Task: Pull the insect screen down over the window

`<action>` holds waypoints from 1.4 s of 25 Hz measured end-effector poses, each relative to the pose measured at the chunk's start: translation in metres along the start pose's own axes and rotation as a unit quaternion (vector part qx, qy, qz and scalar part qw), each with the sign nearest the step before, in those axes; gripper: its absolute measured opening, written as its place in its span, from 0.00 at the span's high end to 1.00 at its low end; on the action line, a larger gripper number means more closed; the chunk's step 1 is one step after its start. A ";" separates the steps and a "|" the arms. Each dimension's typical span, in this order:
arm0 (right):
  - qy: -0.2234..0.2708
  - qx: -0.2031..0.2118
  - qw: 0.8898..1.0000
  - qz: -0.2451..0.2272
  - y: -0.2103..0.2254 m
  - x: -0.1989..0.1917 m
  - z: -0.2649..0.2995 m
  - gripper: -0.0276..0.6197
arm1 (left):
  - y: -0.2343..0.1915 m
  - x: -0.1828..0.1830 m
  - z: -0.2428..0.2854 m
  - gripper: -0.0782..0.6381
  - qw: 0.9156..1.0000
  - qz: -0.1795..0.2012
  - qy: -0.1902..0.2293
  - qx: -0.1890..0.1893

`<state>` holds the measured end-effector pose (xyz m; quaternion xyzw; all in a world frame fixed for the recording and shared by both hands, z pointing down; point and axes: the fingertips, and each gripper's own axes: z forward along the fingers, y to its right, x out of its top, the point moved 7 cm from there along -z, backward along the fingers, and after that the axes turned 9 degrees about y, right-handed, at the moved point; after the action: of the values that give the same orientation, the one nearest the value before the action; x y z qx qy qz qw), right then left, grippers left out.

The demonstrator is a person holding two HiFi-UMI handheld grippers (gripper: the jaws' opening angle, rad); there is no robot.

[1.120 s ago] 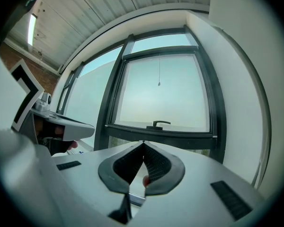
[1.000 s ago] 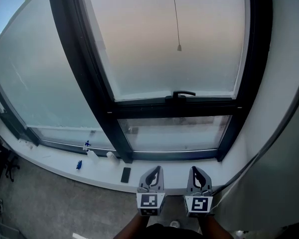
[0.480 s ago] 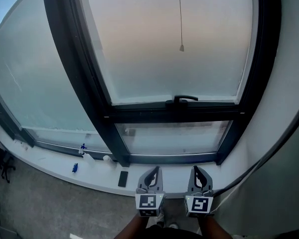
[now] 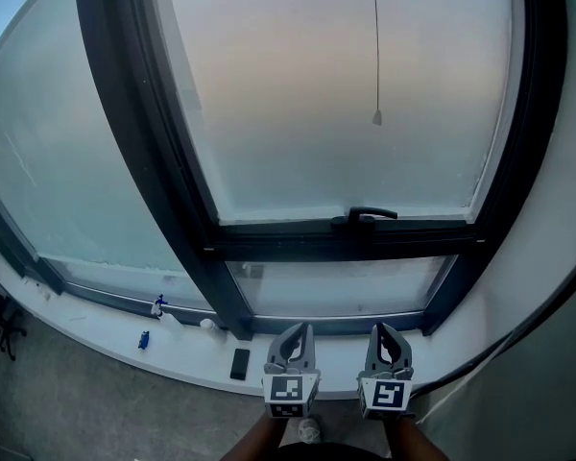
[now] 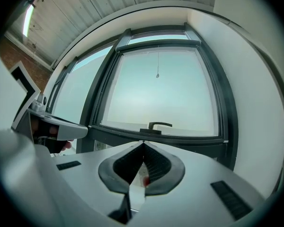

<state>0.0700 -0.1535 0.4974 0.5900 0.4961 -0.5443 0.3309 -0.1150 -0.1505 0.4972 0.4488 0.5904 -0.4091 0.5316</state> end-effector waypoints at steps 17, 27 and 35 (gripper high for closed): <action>0.004 -0.014 1.000 -0.012 -0.010 -0.011 0.057 0.95 | -0.042 -0.009 0.049 0.89 1.000 0.004 0.001 -0.026; 0.007 -0.028 1.000 -0.012 -0.014 -0.012 0.082 0.95 | -0.058 -0.008 0.069 0.89 0.999 0.009 0.000 -0.039; 0.022 -0.029 0.999 -0.009 0.003 -0.010 0.104 0.95 | -0.054 0.002 0.098 0.89 0.999 0.007 0.017 -0.038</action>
<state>0.0414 -0.2530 0.4871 0.5872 0.5243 -0.5197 0.3320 -0.1417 -0.2588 0.4859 0.4397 0.6112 -0.3748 0.5410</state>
